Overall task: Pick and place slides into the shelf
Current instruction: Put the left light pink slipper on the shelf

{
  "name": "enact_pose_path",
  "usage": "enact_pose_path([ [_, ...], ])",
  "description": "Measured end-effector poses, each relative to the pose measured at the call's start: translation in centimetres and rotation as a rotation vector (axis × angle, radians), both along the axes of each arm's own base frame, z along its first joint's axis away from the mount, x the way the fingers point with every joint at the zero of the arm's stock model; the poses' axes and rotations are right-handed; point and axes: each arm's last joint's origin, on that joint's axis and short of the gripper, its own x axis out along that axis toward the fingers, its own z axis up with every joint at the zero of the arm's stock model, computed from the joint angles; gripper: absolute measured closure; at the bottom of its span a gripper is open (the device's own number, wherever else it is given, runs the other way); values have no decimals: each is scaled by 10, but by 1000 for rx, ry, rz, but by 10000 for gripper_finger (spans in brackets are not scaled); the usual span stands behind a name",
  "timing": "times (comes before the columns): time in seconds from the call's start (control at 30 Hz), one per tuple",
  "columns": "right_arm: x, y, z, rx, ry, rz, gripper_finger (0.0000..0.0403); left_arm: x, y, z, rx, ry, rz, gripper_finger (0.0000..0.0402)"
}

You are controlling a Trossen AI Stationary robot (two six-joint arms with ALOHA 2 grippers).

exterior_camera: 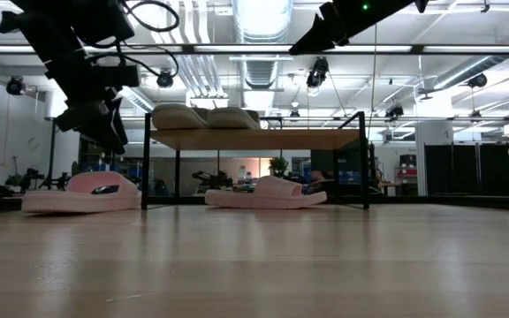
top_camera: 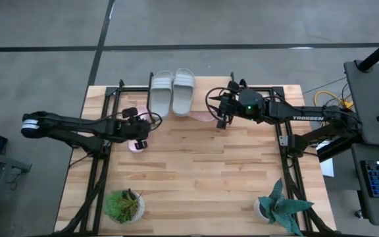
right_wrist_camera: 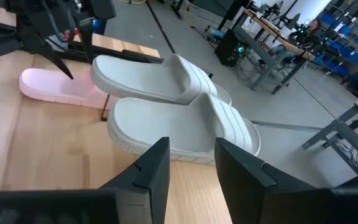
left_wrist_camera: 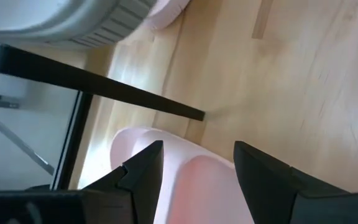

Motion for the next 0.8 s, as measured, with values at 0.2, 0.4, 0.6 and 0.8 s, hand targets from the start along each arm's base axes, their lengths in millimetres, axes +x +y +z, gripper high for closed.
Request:
enact_pose_path([
  [0.2,0,0,-2,7,16,-1,285,3,0,-9,-29,65,93,221],
  [0.4,-1,0,-5,9,26,-1,289,8,2,-19,44,123,134,221],
  [0.6,-1,0,-9,13,34,-2,294,15,4,-32,120,202,164,221],
  [0.8,-2,0,-13,15,45,-2,292,20,5,-45,162,274,176,221],
])
